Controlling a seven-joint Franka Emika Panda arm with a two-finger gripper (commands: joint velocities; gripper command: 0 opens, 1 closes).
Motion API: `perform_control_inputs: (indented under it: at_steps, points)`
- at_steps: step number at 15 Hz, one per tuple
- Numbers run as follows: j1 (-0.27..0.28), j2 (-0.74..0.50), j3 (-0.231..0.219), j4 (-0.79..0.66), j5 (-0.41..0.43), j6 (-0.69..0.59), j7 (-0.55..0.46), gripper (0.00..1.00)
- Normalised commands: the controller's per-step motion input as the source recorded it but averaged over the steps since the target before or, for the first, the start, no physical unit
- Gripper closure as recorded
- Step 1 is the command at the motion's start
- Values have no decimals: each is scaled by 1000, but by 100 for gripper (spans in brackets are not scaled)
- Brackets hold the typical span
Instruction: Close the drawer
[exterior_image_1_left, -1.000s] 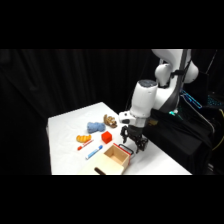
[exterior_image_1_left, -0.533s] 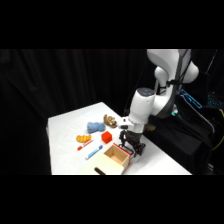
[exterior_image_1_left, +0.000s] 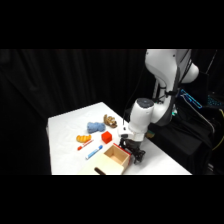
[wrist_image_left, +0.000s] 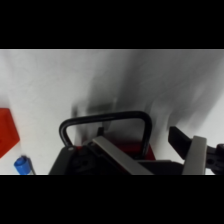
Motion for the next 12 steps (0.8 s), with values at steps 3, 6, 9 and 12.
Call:
perform_control_inputs:
  at_steps: [3,6,9,12]
  points:
    - [33,70,-13,154,21,2,35,0]
    - [-22,33,92,219,344,-174,-267,0]
    - [-230,49,294,339,405,-402,-429,0]
    - [-254,88,249,420,275,-400,-383,0]
